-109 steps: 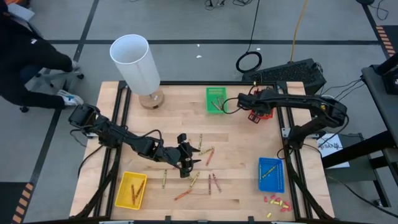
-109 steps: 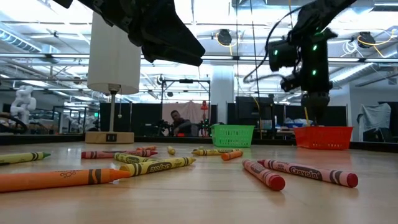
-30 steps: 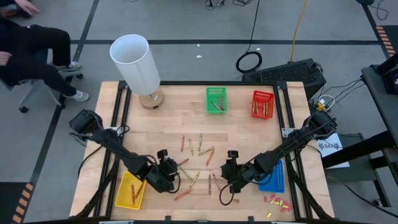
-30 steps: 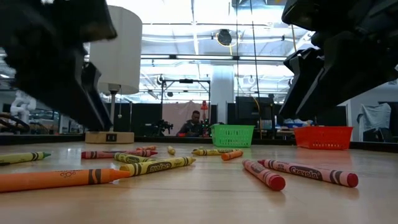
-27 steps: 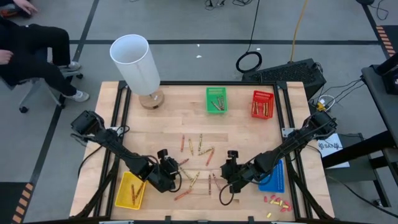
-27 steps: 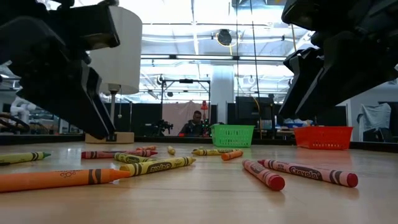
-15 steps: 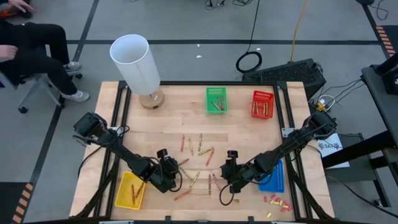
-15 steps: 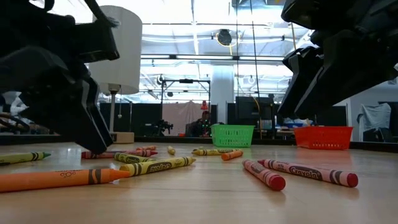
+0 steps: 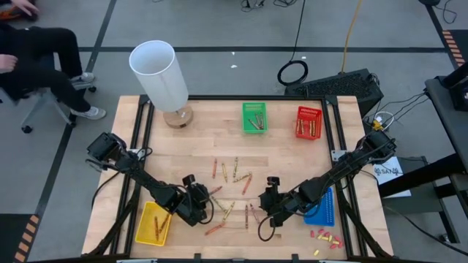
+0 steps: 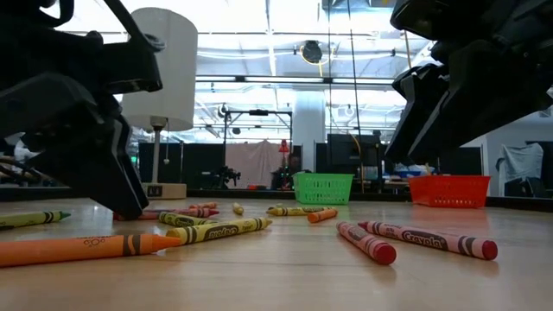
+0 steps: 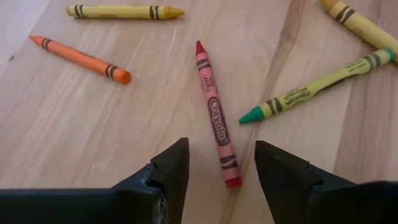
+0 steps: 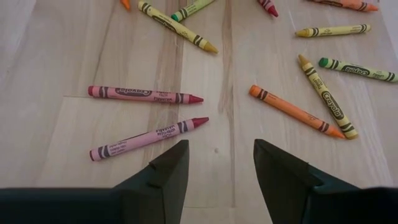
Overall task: Sort crayons
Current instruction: Put the red crayon into the green bin
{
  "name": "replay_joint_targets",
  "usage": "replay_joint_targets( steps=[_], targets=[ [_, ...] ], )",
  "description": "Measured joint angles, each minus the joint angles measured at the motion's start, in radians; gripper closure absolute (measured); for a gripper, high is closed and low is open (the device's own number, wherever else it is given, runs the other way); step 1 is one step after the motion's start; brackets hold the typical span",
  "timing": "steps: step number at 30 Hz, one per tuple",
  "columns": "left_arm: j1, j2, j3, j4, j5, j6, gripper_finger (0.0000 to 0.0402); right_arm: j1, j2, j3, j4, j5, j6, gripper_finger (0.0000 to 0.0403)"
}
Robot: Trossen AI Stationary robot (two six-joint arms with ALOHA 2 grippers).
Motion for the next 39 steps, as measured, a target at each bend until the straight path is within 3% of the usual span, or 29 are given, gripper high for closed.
replay_joint_targets(
  steps=[24,39],
  targets=[
    [0.006,0.045,0.002,-0.018,0.028,-0.041,0.0390,0.000,0.000,0.000,0.034,0.000,-0.012,0.0238],
    [0.030,-0.067,-0.004,-0.065,-0.041,-0.020,0.0394,0.000,0.000,0.000,0.053,0.000,-0.026,0.0238]
  ],
)
